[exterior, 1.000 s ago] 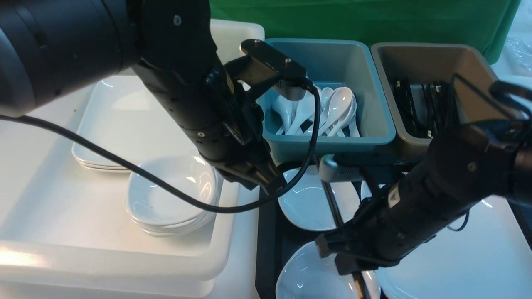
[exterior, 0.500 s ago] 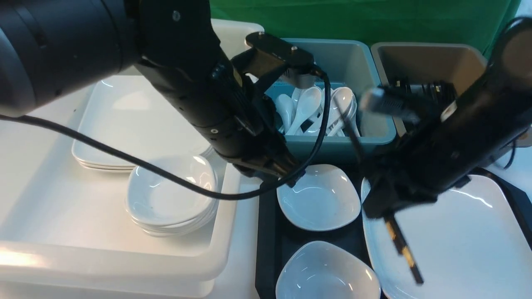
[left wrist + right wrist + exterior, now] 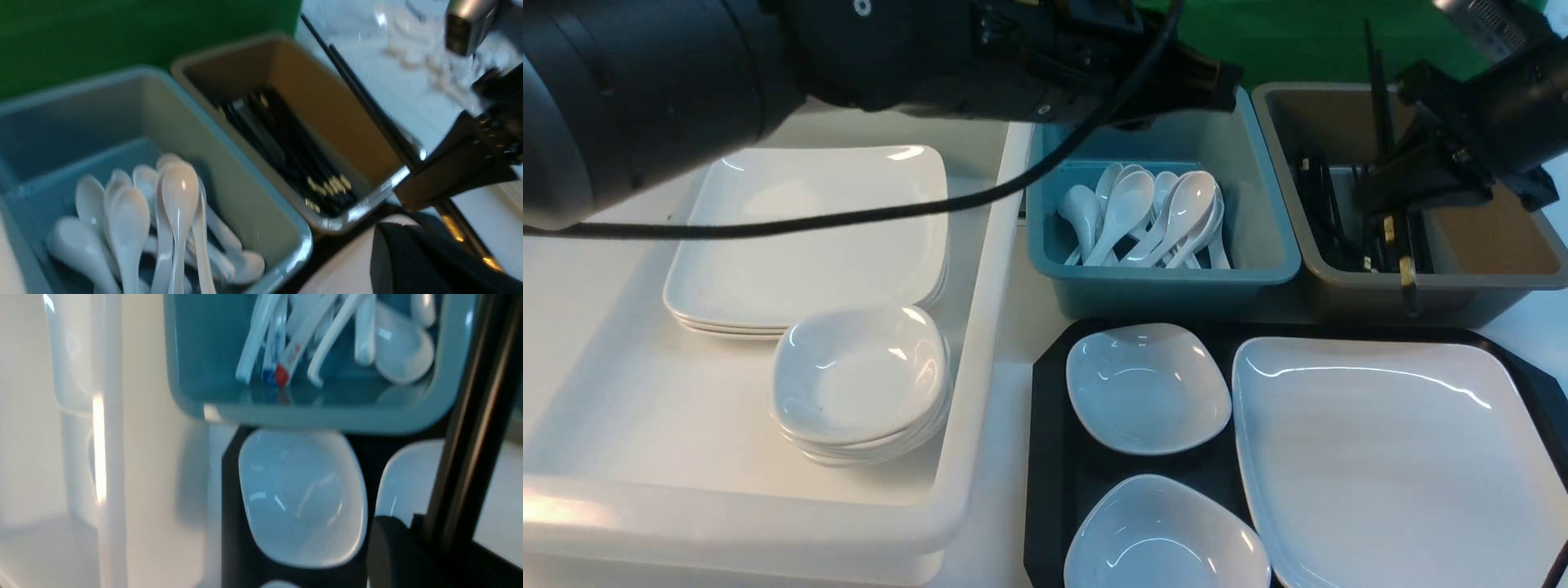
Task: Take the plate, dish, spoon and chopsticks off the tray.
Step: Use the right arm to put the chopsticks into the small storage box on the right
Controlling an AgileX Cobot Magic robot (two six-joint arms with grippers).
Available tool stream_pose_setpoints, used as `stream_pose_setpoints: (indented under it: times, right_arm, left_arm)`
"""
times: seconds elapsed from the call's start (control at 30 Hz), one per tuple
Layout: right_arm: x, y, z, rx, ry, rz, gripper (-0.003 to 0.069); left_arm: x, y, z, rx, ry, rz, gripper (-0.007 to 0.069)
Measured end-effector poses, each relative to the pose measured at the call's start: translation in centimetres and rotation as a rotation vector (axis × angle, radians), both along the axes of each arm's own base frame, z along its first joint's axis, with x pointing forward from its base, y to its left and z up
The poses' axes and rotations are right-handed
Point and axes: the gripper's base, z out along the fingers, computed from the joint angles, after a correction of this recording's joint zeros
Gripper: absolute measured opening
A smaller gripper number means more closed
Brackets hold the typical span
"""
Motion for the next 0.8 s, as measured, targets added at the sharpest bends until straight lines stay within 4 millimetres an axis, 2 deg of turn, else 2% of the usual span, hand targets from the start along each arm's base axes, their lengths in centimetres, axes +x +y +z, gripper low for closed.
stream_pose_setpoints:
  times: [0.13, 0.2, 0.37, 0.5, 0.67, 0.73, 0.77, 0.8]
  right_arm:
    - [3.6, -2.6, -0.6, 0.084, -0.018, -0.091, 0.0068]
    - [5.3, -3.8, -1.7, 0.106, -0.005, -0.136, 0.0068]
    - [8.3, -5.8, -3.7, 0.132, 0.017, -0.219, 0.0068]
    - [9.2, -6.2, -5.0, 0.127, 0.024, -0.258, 0.0068]
    - [9.8, -7.0, -5.6, 0.041, -0.015, -0.303, 0.0092]
    - [9.8, -7.3, -5.9, -0.016, -0.021, -0.315, 0.0160]
    - [9.8, -7.4, -5.9, -0.022, -0.019, -0.317, 0.0160]
    - [9.7, -7.7, -6.2, -0.084, -0.014, -0.322, 0.0242]
  left_arm:
    - [0.0, 0.0, 0.0, 0.000, 0.002, -0.001, 0.0001]
    - [0.0, 0.0, -0.1, 0.012, 0.004, -0.006, 0.0001]
    - [0.0, 0.0, -0.2, 0.030, -0.007, -0.008, 0.0001]
    - [0.5, -0.2, -0.7, 0.029, -0.013, 0.002, 0.0001]
    - [1.5, -0.9, -2.2, 0.036, -0.006, 0.017, 0.0001]
    - [2.0, -1.2, -3.1, 0.050, 0.008, 0.017, 0.0001]
    - [2.0, -1.2, -3.1, 0.050, 0.008, 0.017, 0.0001]
    - [2.2, -1.3, -3.7, 0.060, 0.020, 0.016, 0.0001]
